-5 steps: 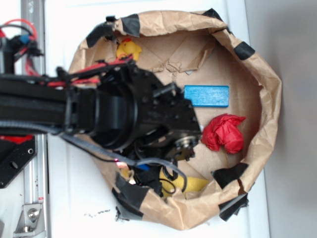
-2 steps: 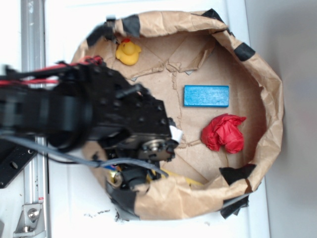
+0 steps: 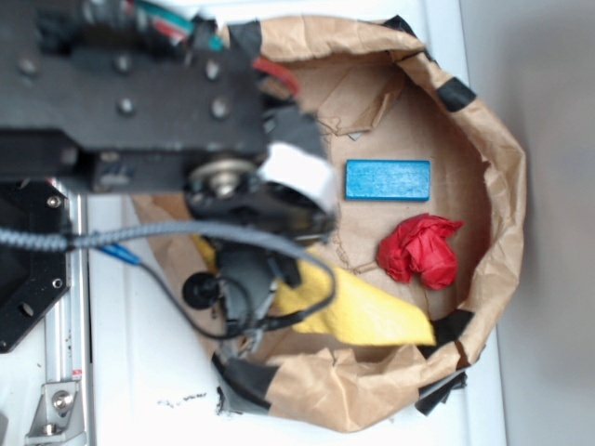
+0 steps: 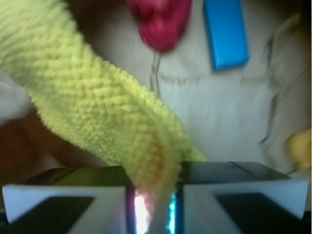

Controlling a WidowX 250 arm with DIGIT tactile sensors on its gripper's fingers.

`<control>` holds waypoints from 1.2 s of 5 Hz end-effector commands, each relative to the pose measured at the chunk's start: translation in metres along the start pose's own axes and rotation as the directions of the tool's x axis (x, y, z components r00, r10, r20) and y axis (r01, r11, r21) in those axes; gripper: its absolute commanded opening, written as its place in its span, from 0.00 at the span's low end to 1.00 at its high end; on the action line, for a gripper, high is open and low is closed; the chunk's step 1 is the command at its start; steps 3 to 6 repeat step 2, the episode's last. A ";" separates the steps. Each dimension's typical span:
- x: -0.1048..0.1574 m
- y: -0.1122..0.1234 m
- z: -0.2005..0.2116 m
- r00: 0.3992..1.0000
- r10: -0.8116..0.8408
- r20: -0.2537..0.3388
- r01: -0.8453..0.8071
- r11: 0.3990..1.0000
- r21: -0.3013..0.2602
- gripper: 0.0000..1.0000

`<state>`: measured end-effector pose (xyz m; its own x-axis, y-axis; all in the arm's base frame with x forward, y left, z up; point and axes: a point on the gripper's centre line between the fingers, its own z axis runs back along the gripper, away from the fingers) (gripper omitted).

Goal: Grab the yellow cloth.

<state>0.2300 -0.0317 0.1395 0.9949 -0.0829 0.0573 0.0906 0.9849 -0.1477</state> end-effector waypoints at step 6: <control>0.002 0.029 0.028 1.000 0.004 0.028 -0.007 0.996 0.085 0.00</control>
